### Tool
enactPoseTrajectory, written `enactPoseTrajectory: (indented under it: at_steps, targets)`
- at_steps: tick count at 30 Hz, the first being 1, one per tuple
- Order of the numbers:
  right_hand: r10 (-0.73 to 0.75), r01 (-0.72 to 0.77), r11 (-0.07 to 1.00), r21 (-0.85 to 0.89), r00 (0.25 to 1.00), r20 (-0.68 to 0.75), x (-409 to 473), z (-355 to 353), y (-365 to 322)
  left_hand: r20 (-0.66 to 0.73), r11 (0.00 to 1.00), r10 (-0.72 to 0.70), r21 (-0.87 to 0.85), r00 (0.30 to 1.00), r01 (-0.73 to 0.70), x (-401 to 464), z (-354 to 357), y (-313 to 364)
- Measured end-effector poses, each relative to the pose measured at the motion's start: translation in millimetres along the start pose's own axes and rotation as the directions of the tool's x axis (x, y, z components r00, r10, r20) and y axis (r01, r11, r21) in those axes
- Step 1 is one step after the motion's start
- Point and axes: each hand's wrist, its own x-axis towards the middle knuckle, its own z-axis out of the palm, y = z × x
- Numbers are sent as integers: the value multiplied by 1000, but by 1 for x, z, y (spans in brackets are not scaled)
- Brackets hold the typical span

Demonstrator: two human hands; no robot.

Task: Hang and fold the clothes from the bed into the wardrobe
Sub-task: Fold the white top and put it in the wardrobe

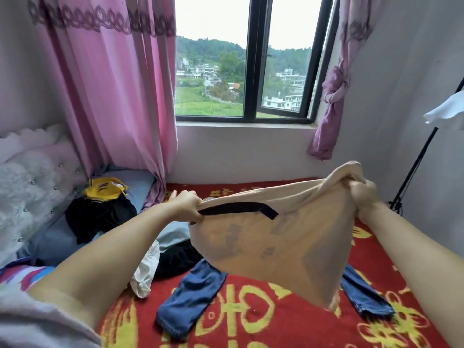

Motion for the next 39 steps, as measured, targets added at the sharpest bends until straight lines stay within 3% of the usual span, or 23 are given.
enactPoseTrajectory:
  at_steps: [3, 6, 9, 11, 12, 14, 15, 16, 21, 25, 27, 30, 33, 36, 39]
  targets:
    - [98, -131, 984, -119, 963, -251, 9, -19, 21, -158, 999, -15, 29, 987, 20, -1, -6, -13]
    - [140, -261, 898, -355, 933, -331, 14, -40, 41, -299, 967, -87, -255, 950, 8, -5, -20, -15]
    - [172, -184, 705, -686, 981, -86, 2, -35, 40, -332, 767, -66, -620, 941, -165, -13, -39, 14]
    - [188, 69, 646, -760, 951, 246, -13, -12, 26, -291, 647, 26, -725, 956, -238, -19, -54, 46]
    - [177, 209, 696, -686, 877, 447, -26, 5, 14, -250, 617, 72, -749, 966, -240, -20, -60, 61]
    - [104, 384, 806, -450, 656, 747, -59, 44, -15, -153, 600, 137, -773, 979, -205, -20, -66, 87]
    - [51, 444, 821, -358, 568, 821, -74, 63, -25, -111, 589, 167, -786, 980, -189, -19, -67, 96]
    - [-1, 461, 839, -288, 531, 847, -86, 79, -32, -81, 564, 197, -806, 977, -180, -18, -65, 103]
    - [-123, 307, 941, -140, 699, 704, -106, 113, -35, -64, 409, 167, -904, 984, -128, -18, -52, 100]
    - [-101, 138, 990, -3, 737, 668, -113, 125, -41, -84, 273, 185, -953, 979, -134, -28, -49, 89]
    - [-108, 149, 989, -6, 744, 659, -115, 131, -47, -79, 317, 182, -939, 980, -134, -34, -51, 83]
    - [-169, 220, 975, -10, 778, 605, -115, 137, -59, -31, 572, 185, -809, 982, -133, -44, -48, 72]
    - [-203, 246, 969, 2, 793, 575, -106, 134, -73, 60, 730, 78, -683, 995, -17, -47, -34, 57]
    - [-207, 299, 953, -56, 772, 601, -90, 125, -80, 72, 774, -15, -631, 997, 57, -47, -25, 38]
    - [-241, 346, 935, -83, 789, 566, -72, 108, -78, 61, 754, -56, -652, 997, 83, -48, -20, 15]
